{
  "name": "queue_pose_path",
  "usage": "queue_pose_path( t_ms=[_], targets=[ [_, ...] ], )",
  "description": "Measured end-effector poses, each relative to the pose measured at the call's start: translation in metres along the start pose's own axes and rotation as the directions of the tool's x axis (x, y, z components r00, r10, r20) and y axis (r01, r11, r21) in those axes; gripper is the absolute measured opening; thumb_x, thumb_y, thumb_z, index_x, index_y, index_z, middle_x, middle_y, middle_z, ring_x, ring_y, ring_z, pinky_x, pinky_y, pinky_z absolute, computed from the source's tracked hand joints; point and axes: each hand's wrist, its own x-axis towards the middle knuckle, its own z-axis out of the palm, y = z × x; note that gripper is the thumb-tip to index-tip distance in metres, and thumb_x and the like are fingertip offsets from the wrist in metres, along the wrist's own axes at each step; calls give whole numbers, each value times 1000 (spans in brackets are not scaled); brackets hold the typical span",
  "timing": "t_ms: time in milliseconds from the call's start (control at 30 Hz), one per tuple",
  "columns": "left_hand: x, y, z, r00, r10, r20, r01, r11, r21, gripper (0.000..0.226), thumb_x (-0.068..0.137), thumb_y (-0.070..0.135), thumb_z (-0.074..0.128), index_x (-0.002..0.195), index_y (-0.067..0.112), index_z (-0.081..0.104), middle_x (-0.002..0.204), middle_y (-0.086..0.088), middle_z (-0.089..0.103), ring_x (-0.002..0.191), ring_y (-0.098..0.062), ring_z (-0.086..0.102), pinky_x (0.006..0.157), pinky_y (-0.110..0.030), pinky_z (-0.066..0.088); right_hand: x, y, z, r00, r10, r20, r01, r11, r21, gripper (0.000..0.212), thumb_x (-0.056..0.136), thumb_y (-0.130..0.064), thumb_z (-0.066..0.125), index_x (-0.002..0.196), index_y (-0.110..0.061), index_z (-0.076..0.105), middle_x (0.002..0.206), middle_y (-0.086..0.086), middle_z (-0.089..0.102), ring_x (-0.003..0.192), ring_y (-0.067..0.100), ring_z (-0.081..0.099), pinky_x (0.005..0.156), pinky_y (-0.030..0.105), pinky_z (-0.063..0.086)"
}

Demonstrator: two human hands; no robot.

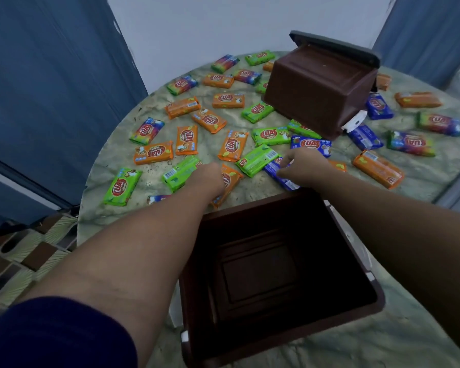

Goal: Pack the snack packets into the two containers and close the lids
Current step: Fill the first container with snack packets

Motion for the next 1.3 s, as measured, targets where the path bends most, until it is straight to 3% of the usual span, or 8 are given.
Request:
queue_pose_path(
  t_ms=[233, 500, 700, 867, 1033, 1100, 1200, 1300],
  targets=[
    [5, 1, -3, 996, -24, 80, 34, 990, -136, 59, 68, 39, 92, 112, 9, 66, 110, -9, 70, 103, -29, 66, 80, -35, 54, 7, 9, -11, 994, 61, 86, -51, 993, -105, 35, 87, -35, 77, 107, -7, 70, 105, 11, 70, 98, 26, 66, 91, 40, 56],
    [0, 20, -3, 981, 132, 144, -94, 965, -243, 15, 92, 18, 63, 104, 15, 54, 100, -8, 59, 82, -24, 60, 61, -28, 47, 17, 12, -2, 981, 87, 176, -65, 990, -126, 72, 79, -40, 85, 138, -12, 54, 135, 13, 58, 120, 30, 55, 97, 38, 47],
    [3, 22, -8, 986, 85, 142, -34, 943, -331, 54, 96, 23, 53, 142, 12, 29, 102, -11, 58, 88, -27, 61, 60, -28, 41, 24, 16, 9, 982, 45, 183, -14, 986, -165, 79, 76, -36, 87, 141, -18, 46, 138, 12, 57, 120, 32, 55, 86, 36, 44],
    [2, 23, -11, 989, 81, 123, -22, 906, -423, 58, 94, 24, 58, 141, 13, 25, 92, -5, 53, 75, -17, 52, 56, -31, 37, 25, 12, 13, 988, 99, 120, -64, 963, -263, 105, 72, -43, 90, 149, -4, 30, 140, 18, 56, 124, 37, 57, 88, 42, 48],
    [0, 24, -14, 989, 98, 107, -39, 889, -455, 62, 86, 39, 65, 136, 19, 35, 105, -3, 58, 82, -18, 57, 54, -27, 40, 29, 11, 16, 981, 96, 170, -39, 950, -308, 64, 71, -52, 85, 110, -9, 59, 121, 13, 61, 111, 31, 53, 78, 35, 43],
    [-1, 23, -15, 994, 83, 73, -40, 887, -459, 60, 85, 40, 64, 133, 18, 36, 110, -6, 57, 85, -20, 59, 52, -27, 43, 23, 6, 10, 973, 131, 192, -76, 961, -268, 51, 81, -58, 74, 101, -13, 60, 124, 14, 57, 124, 33, 47, 89, 36, 42],
    [-5, 22, -17, 997, 68, 29, -47, 891, -452, 61, 83, 42, 64, 132, 18, 35, 111, -7, 56, 88, -22, 62, 54, -30, 49, 13, -4, 0, 972, 198, 127, -185, 977, -105, 60, 90, -51, 68, 122, -1, 58, 127, 19, 52, 129, 37, 47, 109, 42, 37],
    [-11, 26, -21, 998, 59, -9, -56, 881, -469, 59, 86, 45, 63, 130, 19, 33, 110, -6, 56, 88, -23, 62, 55, -32, 51, 15, -11, -3, 975, 220, 40, -223, 959, 176, 84, 78, -50, 79, 136, 0, 44, 114, 13, 60, 107, 30, 60, 92, 44, 54]
  ],
)
